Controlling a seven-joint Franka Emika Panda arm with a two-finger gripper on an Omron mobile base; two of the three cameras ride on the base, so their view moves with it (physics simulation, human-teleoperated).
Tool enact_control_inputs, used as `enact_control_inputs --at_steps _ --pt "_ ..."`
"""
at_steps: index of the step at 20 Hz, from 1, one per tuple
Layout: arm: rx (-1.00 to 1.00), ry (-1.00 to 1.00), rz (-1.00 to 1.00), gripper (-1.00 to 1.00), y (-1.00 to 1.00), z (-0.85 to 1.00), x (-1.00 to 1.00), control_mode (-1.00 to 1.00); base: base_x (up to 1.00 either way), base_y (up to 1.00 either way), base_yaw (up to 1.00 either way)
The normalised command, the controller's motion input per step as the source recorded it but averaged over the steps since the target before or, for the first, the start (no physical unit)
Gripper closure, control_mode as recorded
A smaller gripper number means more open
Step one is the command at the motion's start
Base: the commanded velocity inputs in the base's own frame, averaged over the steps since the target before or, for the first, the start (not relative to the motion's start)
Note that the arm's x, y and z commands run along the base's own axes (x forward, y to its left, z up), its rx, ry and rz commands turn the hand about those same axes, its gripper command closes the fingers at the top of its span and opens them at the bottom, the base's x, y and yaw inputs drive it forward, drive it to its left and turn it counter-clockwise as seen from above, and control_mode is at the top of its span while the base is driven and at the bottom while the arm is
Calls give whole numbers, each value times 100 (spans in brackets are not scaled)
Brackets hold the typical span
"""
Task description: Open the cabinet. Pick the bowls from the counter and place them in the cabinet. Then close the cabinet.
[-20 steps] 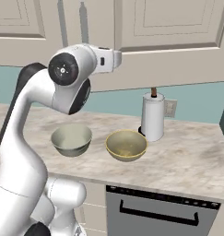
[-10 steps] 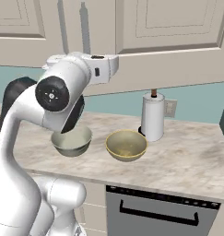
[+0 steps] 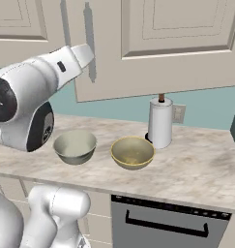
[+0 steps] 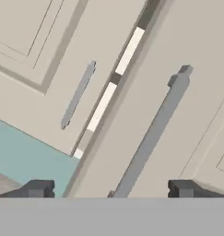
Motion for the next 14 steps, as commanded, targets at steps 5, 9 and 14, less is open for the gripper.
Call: enact_control_inputs --at_steps 5,9,14 --pt "-64 23 -16 -100 76 -7 -23 -100 0 0 0" --pt "-62 1 -18 -100 67 -20 -6 -100 0 0 0" --pt "-49 1 -9 -100 25 -24 11 -100 0 0 0"
